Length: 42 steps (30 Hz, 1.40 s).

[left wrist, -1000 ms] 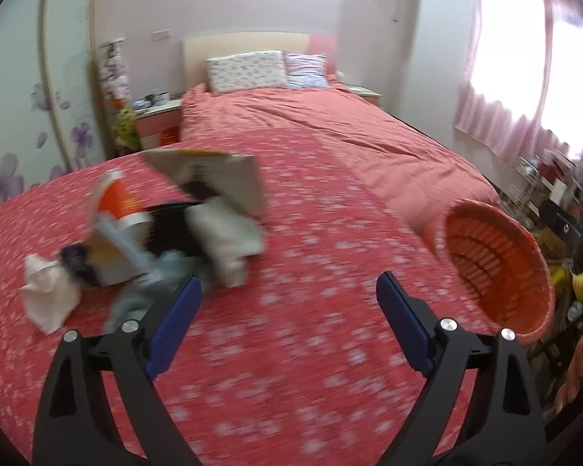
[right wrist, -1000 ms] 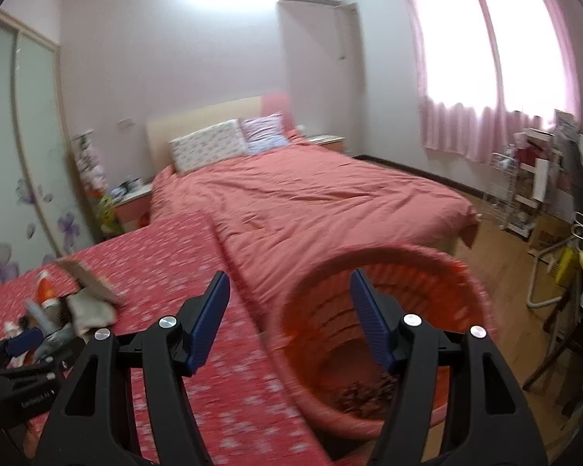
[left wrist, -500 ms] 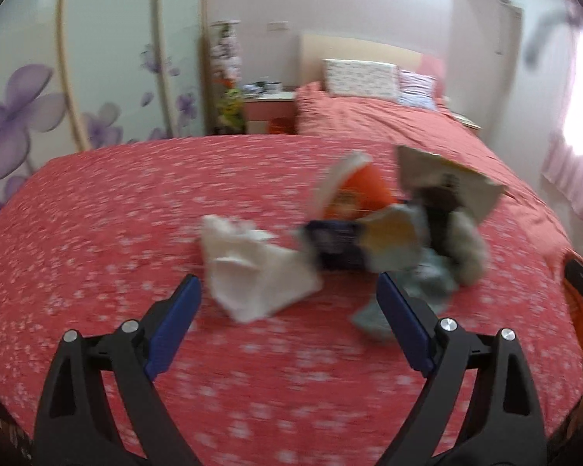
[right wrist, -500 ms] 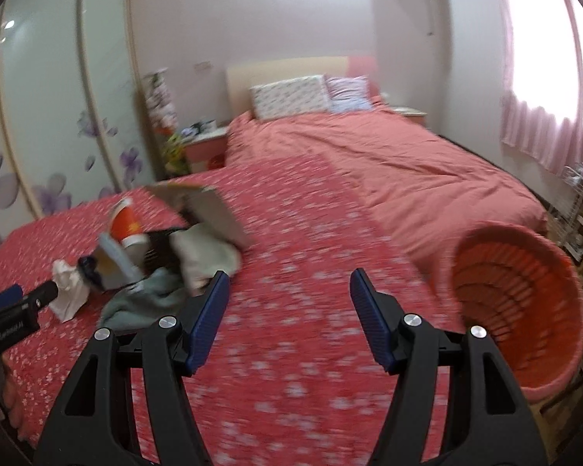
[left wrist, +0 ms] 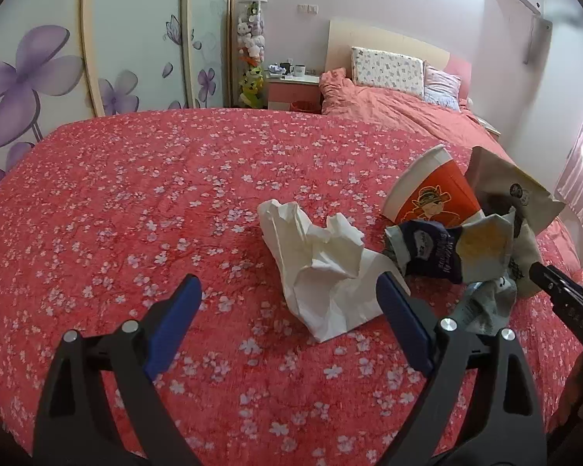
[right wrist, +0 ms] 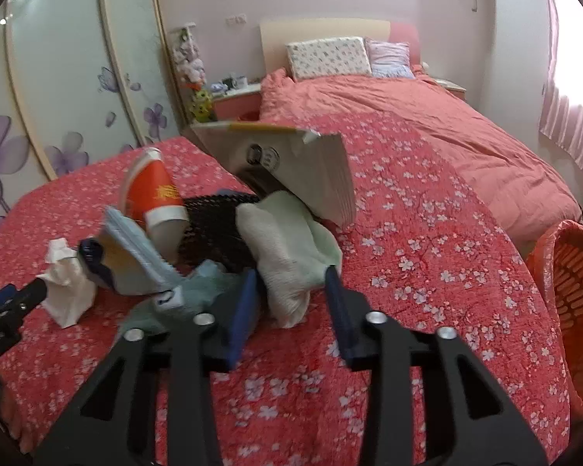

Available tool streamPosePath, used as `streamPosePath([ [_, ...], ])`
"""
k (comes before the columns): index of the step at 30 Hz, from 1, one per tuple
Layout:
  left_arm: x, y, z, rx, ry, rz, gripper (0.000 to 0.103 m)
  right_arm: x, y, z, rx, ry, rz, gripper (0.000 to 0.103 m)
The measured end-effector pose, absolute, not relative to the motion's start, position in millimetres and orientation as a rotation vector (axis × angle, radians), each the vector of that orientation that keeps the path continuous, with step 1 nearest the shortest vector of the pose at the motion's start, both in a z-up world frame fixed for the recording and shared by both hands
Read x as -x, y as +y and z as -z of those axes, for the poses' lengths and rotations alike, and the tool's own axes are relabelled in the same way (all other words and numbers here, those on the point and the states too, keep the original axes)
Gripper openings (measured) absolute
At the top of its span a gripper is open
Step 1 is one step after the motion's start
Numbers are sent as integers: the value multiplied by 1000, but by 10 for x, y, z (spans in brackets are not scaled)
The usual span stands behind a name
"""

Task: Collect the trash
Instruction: 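Grasp the white tissue with the left tool while the right tool grasps the green sock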

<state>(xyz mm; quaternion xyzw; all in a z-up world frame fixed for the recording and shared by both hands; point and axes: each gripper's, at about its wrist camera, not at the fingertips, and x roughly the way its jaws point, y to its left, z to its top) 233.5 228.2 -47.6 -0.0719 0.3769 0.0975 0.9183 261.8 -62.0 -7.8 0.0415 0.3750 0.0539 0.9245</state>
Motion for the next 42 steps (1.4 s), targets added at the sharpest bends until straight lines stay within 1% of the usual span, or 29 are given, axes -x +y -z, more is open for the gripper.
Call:
streamPosePath([
  [1,-2356,2291,491,152,780,-198,89,-2630,-627,103,-89,781,-109,18],
  [4,-2420,2305,536,166,792,-187,89,-2584,-652,110,-95,779,-109,9],
  [17,-2700,2246,690,182,835,-157,89,-2253,-891,-88,-97,707,-80,8],
  [19,-2751,2255,722,193,845,-156,88,-2234,-932,-108,-114,701,-88,8],
  [22,-2811,2265,775,217,863,-146,81,-2202,-939,-148,-116,683,-83,8],
  [24,-2846,2267,807,220,870,-141,74,-2199,-966,-155,-116,677,-80,8],
  [28,-2898,2261,831,228,870,-127,72,-2190,-1035,-128,-122,677,-69,8],
  [29,-2901,2268,830,229,869,-124,67,-2187,-1062,-118,-125,679,-67,8],
  [30,-2902,2265,831,224,868,-127,60,-2193,-1069,-103,-128,683,-63,8],
  [32,-2910,2249,830,210,870,-123,50,-2179,-1107,-94,-132,686,-59,8],
  [34,-2901,2250,821,210,870,-119,47,-2169,-1135,-86,-133,686,-56,8],
  [36,-2878,2249,800,203,865,-120,41,-2153,-1151,-96,-136,682,-53,8],
  [40,-2772,2240,695,195,847,-129,39,-2085,-1207,-160,-141,661,-48,8],
  [42,-2701,2222,601,180,825,-137,36,-2045,-1232,-198,-141,648,-45,8],
])
